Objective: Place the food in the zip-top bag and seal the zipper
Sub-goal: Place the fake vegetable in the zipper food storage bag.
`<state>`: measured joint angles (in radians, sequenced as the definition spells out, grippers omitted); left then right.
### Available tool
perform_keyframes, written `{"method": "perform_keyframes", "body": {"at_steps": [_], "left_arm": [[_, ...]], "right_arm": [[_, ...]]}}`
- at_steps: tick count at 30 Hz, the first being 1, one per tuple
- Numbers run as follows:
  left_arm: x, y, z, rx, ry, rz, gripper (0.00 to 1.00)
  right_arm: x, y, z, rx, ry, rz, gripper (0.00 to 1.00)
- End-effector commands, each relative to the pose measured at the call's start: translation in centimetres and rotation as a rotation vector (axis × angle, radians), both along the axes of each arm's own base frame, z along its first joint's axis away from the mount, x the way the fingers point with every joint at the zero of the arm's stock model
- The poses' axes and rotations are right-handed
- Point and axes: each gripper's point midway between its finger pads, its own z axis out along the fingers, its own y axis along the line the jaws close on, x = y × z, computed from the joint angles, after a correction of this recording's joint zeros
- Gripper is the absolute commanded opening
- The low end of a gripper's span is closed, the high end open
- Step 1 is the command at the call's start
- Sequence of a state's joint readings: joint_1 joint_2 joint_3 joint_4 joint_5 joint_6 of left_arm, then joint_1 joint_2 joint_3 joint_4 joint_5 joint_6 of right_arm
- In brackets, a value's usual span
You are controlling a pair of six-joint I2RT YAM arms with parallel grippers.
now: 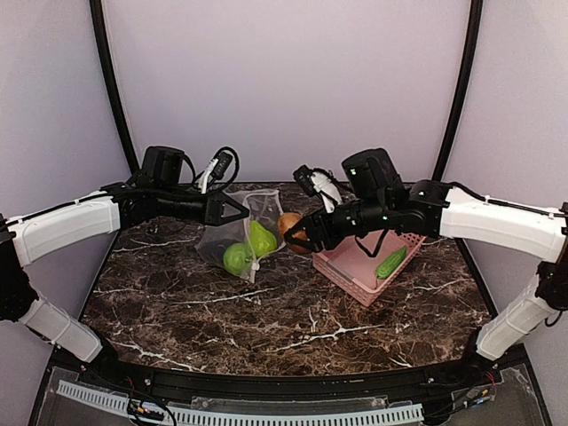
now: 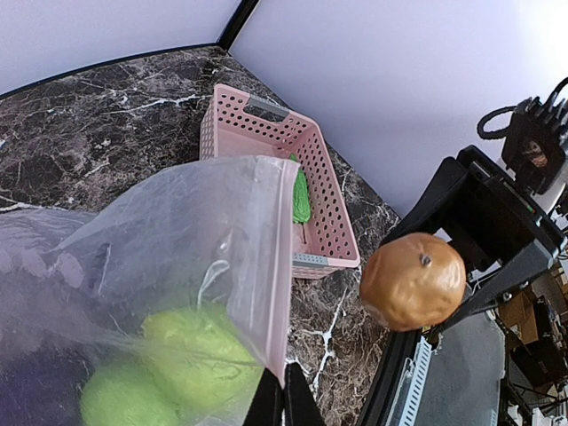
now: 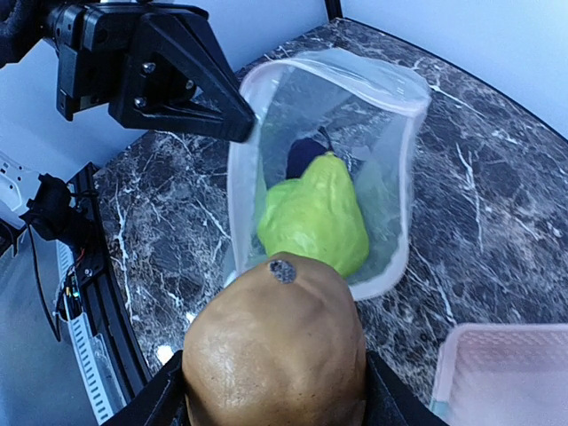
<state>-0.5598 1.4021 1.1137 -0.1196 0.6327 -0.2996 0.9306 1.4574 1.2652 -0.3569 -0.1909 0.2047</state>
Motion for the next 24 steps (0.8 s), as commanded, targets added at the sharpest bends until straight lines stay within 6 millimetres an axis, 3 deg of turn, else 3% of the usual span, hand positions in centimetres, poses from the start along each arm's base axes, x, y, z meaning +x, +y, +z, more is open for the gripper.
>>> {"method": "perform_keyframes", "body": {"at_steps": [1, 8, 16, 24], "left_arm": [[-0.2, 0.0, 1.8, -0.04, -0.045, -0.015, 0.01], [-0.3, -0.1, 2.0, -0.044, -0.048, -0.02, 0.01], [-0.5, -0.2, 2.1, -0.054, -0.043, -0.033, 0.01], [-0.6, -0.2, 2.2, -0.056, -0.041, -0.033, 0.01]], "right_arm": [[1.1, 4.1, 2.0, 0.078, -0.056, 0.009, 0.52], [4.4, 7.0, 0.6, 0.015, -0.111, -0.093, 0.52], [7.9, 8.8, -1.4, -0.042, -0.167, -0.197, 0.53], [9.3, 9.5, -2.6, -0.073, -0.18, -0.232, 0.66]]}}
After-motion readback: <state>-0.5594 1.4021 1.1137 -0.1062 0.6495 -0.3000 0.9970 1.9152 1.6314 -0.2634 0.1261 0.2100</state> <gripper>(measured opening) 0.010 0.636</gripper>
